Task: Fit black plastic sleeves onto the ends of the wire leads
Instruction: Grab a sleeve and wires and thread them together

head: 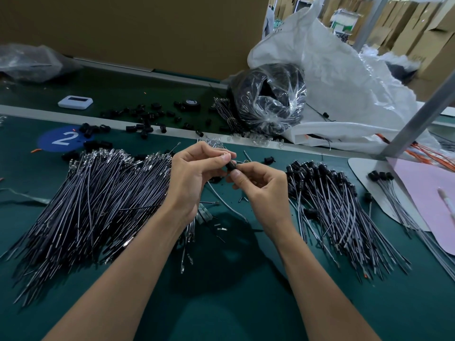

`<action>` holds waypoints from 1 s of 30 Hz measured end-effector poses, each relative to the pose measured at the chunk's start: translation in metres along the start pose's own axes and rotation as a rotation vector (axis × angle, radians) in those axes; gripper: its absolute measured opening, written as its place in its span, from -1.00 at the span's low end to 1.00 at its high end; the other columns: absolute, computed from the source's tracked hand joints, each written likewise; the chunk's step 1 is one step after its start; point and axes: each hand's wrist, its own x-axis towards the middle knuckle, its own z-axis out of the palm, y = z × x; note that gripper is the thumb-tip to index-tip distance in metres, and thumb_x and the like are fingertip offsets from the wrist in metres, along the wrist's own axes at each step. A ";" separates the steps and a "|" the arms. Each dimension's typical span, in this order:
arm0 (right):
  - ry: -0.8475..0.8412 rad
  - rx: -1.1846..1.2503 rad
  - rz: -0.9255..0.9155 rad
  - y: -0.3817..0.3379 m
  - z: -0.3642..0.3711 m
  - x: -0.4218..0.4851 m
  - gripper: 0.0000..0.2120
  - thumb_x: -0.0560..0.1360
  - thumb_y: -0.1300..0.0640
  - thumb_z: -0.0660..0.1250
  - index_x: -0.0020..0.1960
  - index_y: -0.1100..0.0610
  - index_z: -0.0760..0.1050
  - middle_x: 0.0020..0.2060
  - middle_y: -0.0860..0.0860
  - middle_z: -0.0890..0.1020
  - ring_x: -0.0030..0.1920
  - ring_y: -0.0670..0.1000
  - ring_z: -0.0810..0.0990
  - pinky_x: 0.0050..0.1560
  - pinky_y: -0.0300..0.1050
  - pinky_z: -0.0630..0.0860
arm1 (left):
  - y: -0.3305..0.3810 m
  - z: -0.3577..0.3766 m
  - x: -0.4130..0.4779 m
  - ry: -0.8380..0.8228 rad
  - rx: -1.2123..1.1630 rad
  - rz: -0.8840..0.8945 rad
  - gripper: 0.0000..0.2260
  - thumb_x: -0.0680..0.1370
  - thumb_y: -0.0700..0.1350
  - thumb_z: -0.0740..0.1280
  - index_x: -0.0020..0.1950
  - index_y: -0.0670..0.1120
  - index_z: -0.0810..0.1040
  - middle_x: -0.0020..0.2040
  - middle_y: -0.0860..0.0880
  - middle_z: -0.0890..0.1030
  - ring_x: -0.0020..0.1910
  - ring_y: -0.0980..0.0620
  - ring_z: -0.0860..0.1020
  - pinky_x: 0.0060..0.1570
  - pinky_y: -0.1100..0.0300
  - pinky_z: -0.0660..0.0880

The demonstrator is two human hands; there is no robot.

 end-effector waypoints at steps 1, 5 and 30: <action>0.004 -0.002 -0.002 0.000 0.000 0.000 -0.89 0.48 0.30 0.43 -0.11 0.12 0.66 -0.29 0.03 0.71 -0.30 -0.06 0.66 -0.21 -0.22 0.56 | -0.001 0.000 0.000 0.004 0.003 0.004 -0.91 0.34 -0.24 0.44 -0.34 -0.09 0.61 -0.21 -0.11 0.69 -0.19 -0.03 0.65 -0.16 0.14 0.58; 0.044 -0.005 -0.012 0.004 -0.001 0.003 -0.87 0.49 0.29 0.41 -0.18 0.11 0.62 -0.30 -0.04 0.70 -0.32 -0.08 0.64 -0.22 -0.22 0.55 | -0.008 0.005 -0.003 -0.087 0.117 -0.023 -0.73 0.37 -0.19 0.48 0.06 -0.14 0.61 -0.07 -0.12 0.72 -0.10 -0.03 0.67 -0.07 0.15 0.58; -0.066 0.101 -0.059 0.001 0.000 -0.001 -0.87 0.49 0.17 0.39 -0.22 0.19 0.61 -0.32 0.06 0.68 -0.25 0.20 0.60 -0.09 0.21 0.52 | -0.003 0.010 -0.003 0.019 -0.039 0.046 -0.79 0.37 -0.15 0.44 -0.01 -0.11 0.68 -0.18 -0.14 0.72 -0.22 -0.04 0.70 -0.16 0.16 0.61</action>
